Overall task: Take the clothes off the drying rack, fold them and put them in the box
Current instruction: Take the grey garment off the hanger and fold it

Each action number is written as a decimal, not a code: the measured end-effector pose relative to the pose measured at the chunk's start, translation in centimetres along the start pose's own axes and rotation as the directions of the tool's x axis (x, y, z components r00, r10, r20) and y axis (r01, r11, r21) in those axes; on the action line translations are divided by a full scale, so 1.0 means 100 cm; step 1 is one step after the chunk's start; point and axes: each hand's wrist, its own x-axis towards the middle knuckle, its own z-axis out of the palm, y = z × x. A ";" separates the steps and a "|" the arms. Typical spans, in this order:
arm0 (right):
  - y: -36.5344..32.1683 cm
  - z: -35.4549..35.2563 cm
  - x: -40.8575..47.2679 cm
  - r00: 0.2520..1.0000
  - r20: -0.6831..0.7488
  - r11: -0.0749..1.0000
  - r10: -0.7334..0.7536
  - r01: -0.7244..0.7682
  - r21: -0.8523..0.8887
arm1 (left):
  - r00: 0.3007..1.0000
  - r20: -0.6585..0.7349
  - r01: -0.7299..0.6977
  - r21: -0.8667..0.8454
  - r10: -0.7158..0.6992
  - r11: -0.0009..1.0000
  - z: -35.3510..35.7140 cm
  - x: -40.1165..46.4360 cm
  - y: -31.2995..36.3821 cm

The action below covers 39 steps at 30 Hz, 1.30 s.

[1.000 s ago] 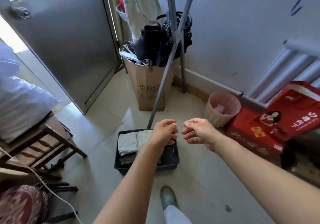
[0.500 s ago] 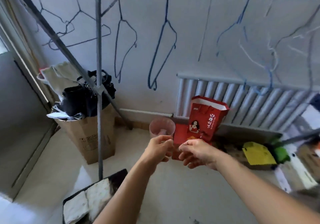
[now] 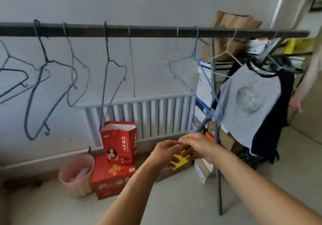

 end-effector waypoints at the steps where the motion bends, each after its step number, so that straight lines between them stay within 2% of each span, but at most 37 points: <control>1: 0.001 -0.027 0.000 1.000 -0.025 1.000 -0.003 0.003 0.009 | 1.000 0.025 -0.012 0.001 0.012 1.000 0.023 0.012 0.013; 3: 0.004 -0.080 -0.003 0.997 -0.081 1.000 -0.012 0.013 0.014 | 0.997 0.075 -0.034 0.001 0.034 0.999 0.071 0.033 0.038; 10: -0.009 -0.201 -0.012 0.955 -0.290 0.997 -0.068 0.073 0.006 | 0.977 0.192 -0.078 -0.066 0.089 0.995 0.181 0.077 0.109; 14: -0.026 -0.242 -0.002 0.876 -0.453 0.984 -0.167 0.174 -0.026 | 0.970 0.200 -0.117 -0.107 0.136 0.987 0.217 0.096 0.149; 17: -0.048 -0.272 0.009 0.749 -0.608 0.956 -0.263 0.289 -0.057 | 0.968 0.162 -0.180 -0.096 0.193 0.979 0.226 0.111 0.182; 19: -0.063 -0.297 0.019 0.619 -0.705 0.930 -0.346 0.325 -0.171 | 0.965 0.140 -0.215 -0.064 0.222 0.974 0.223 0.119 0.202; 20: -0.069 -0.309 0.026 0.530 -0.748 0.913 -0.399 0.308 -0.268 | 0.963 0.135 -0.228 -0.056 0.234 0.972 0.220 0.122 0.209; 22: -0.079 -0.330 0.039 0.356 -0.797 0.870 -0.489 0.136 -0.474 | 0.959 0.132 -0.247 -0.048 0.252 0.968 0.212 0.129 0.218; 23: -0.084 -0.339 0.045 0.322 -0.798 0.847 -0.509 0.024 -0.531 | 0.957 0.131 -0.257 -0.042 0.261 0.965 0.209 0.131 0.221; 24: -0.089 -0.346 0.052 0.348 -0.797 0.831 -0.494 -0.082 -0.551 | 0.955 0.127 -0.265 -0.034 0.267 0.964 0.205 0.134 0.223; 26: -0.096 -0.355 0.065 0.488 -0.789 0.814 -0.375 -0.235 -0.532 | 0.956 0.114 -0.269 -0.026 0.270 0.963 0.197 0.138 0.224; 28: -0.099 -0.360 0.077 0.593 -0.761 0.806 -0.262 -0.298 -0.511 | 0.956 0.096 -0.275 -0.028 0.276 0.961 0.190 0.142 0.224; 30: -0.097 -0.362 0.087 0.632 -0.727 0.794 -0.269 -0.282 -0.539 | 0.957 0.081 -0.277 -0.014 0.278 0.961 0.183 0.144 0.224; 33: -0.097 -0.366 0.092 0.586 -0.716 0.808 -0.379 -0.168 -0.565 | 0.953 0.068 -0.296 -0.004 0.295 0.955 0.175 0.148 0.223; 39: -0.085 -0.368 0.076 0.387 -0.747 0.784 -0.540 -0.091 -0.614 | 0.928 0.068 -0.370 0.036 0.367 0.928 0.169 0.152 0.220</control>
